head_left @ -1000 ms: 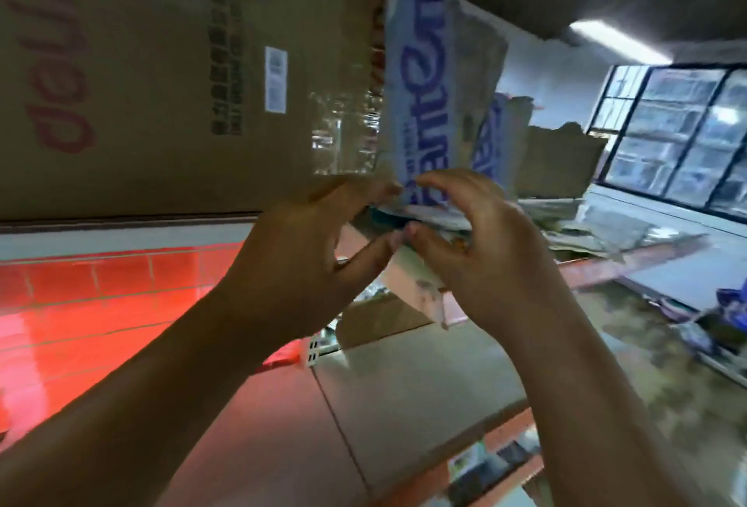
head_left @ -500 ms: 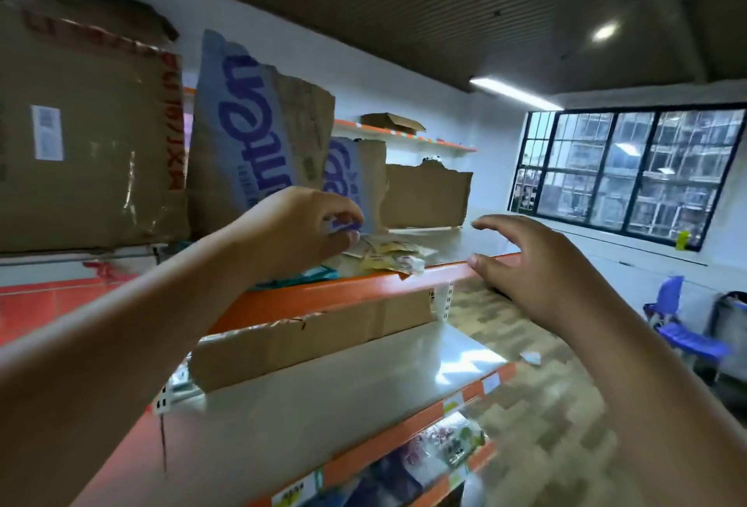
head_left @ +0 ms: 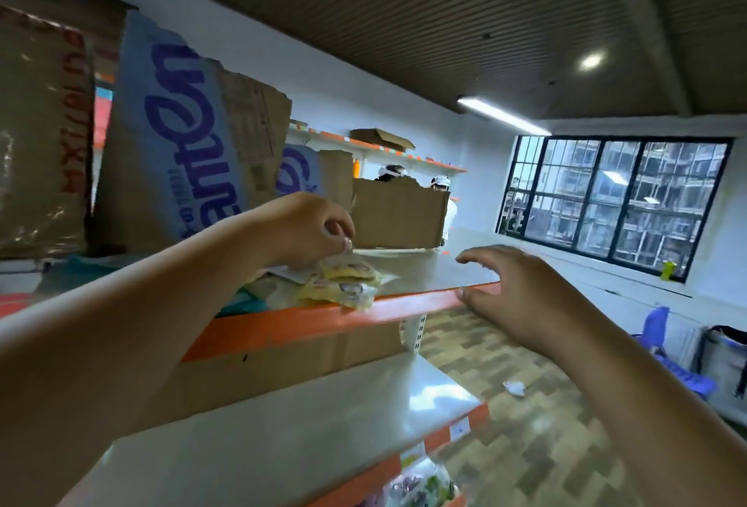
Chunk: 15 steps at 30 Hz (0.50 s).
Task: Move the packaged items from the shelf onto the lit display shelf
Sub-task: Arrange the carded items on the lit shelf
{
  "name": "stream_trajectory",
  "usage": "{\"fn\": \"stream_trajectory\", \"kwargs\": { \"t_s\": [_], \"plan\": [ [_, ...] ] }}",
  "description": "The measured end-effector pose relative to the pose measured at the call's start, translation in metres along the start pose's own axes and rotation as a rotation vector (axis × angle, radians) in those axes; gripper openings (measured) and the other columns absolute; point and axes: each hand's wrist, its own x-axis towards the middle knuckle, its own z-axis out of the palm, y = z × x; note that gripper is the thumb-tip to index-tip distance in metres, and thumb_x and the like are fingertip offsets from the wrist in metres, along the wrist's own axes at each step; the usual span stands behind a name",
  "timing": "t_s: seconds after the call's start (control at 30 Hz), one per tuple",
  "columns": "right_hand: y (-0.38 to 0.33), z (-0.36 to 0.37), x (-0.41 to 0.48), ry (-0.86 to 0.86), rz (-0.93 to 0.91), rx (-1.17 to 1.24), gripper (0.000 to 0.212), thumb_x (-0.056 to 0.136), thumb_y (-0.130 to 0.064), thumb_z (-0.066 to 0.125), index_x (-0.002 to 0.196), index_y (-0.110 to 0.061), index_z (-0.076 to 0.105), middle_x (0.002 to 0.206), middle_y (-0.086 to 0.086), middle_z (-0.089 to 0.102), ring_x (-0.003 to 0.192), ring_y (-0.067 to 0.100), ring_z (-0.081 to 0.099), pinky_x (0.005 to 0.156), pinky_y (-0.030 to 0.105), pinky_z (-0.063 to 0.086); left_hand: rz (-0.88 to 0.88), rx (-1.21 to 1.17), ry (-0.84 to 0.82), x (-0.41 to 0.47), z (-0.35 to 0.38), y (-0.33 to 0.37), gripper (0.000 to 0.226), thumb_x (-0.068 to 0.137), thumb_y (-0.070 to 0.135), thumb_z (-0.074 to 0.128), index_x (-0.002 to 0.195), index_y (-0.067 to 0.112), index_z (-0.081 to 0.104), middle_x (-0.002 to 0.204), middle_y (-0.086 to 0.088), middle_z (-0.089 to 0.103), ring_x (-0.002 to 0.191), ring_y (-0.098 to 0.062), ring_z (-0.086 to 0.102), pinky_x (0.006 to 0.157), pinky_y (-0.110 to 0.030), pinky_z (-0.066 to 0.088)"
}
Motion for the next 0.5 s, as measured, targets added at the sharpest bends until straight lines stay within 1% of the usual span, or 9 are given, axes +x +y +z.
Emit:
{"fn": "stream_trajectory", "kwargs": {
  "t_s": [0.07, 0.13, 0.17, 0.23, 0.27, 0.33, 0.4, 0.5],
  "plan": [
    [0.012, 0.01, 0.019, -0.017, -0.022, -0.042, 0.045, 0.089, -0.045, 0.067, 0.132, -0.038, 0.058, 0.142, -0.016, 0.052, 0.129, 0.009, 0.049, 0.105, 0.031, 0.041, -0.01, 0.006, -0.057, 0.03, 0.004, -0.007, 0.022, 0.095, 0.044, 0.064, 0.116, 0.038, 0.069, 0.106, 0.02, 0.067, 0.091, -0.001, 0.061, 0.077, -0.023, 0.05],
    [0.022, 0.019, 0.039, -0.031, -0.037, -0.067, 0.044, 0.09, -0.045, 0.066, 0.132, -0.039, 0.057, 0.14, -0.019, 0.052, 0.127, 0.007, 0.049, 0.103, 0.03, 0.041, -0.035, -0.011, -0.099, 0.057, 0.008, -0.011, 0.023, 0.095, 0.046, 0.064, 0.116, 0.039, 0.069, 0.11, 0.019, 0.066, 0.095, -0.003, 0.06, 0.086, -0.028, 0.052],
    [0.029, 0.023, 0.051, -0.037, -0.043, -0.077, 0.043, 0.09, -0.046, 0.065, 0.131, -0.04, 0.057, 0.14, -0.02, 0.052, 0.126, 0.007, 0.049, 0.102, 0.03, 0.042, -0.044, -0.018, -0.114, 0.072, 0.012, -0.012, 0.022, 0.095, 0.046, 0.064, 0.115, 0.039, 0.069, 0.109, 0.018, 0.066, 0.095, -0.004, 0.06, 0.084, -0.029, 0.051],
    [0.039, 0.031, 0.075, -0.059, -0.045, -0.093, 0.042, 0.089, -0.046, 0.065, 0.13, -0.041, 0.057, 0.139, -0.021, 0.052, 0.123, 0.007, 0.051, 0.101, 0.031, 0.043, -0.053, -0.03, -0.13, 0.098, 0.02, -0.016, 0.018, 0.095, 0.045, 0.065, 0.111, 0.039, 0.069, 0.107, 0.017, 0.067, 0.092, -0.004, 0.061, 0.076, -0.027, 0.05],
    [0.043, 0.035, 0.088, -0.07, -0.046, -0.103, 0.042, 0.089, -0.046, 0.065, 0.13, -0.041, 0.058, 0.139, -0.02, 0.052, 0.122, 0.007, 0.051, 0.1, 0.032, 0.043, -0.053, -0.033, -0.13, 0.111, 0.024, -0.018, 0.017, 0.094, 0.045, 0.065, 0.109, 0.039, 0.069, 0.106, 0.016, 0.068, 0.09, -0.005, 0.063, 0.076, -0.027, 0.051],
    [0.049, 0.042, 0.111, -0.081, -0.049, -0.11, 0.042, 0.089, -0.043, 0.065, 0.13, -0.04, 0.058, 0.138, -0.018, 0.054, 0.121, 0.009, 0.052, 0.099, 0.031, 0.043, -0.069, -0.032, -0.121, 0.132, 0.032, -0.023, 0.019, 0.093, 0.046, 0.065, 0.109, 0.037, 0.071, 0.106, 0.015, 0.07, 0.092, -0.007, 0.065, 0.085, -0.033, 0.056],
    [0.052, 0.05, 0.137, -0.078, -0.063, -0.107, 0.043, 0.089, -0.042, 0.066, 0.131, -0.038, 0.059, 0.138, -0.015, 0.055, 0.122, 0.01, 0.053, 0.097, 0.029, 0.041, -0.101, -0.027, -0.105, 0.149, 0.038, -0.027, 0.021, 0.093, 0.045, 0.065, 0.11, 0.035, 0.072, 0.106, 0.014, 0.069, 0.095, -0.009, 0.065, 0.091, -0.037, 0.055],
    [0.049, 0.065, 0.169, -0.089, -0.086, -0.082, 0.044, 0.09, -0.039, 0.066, 0.133, -0.033, 0.06, 0.141, -0.007, 0.055, 0.125, 0.014, 0.052, 0.09, 0.024, 0.036, -0.183, 0.002, -0.141, 0.171, 0.05, -0.03, 0.027, 0.095, 0.044, 0.064, 0.115, 0.028, 0.073, 0.109, 0.007, 0.071, 0.097, -0.014, 0.065, 0.095, -0.038, 0.054]
  ]
}}
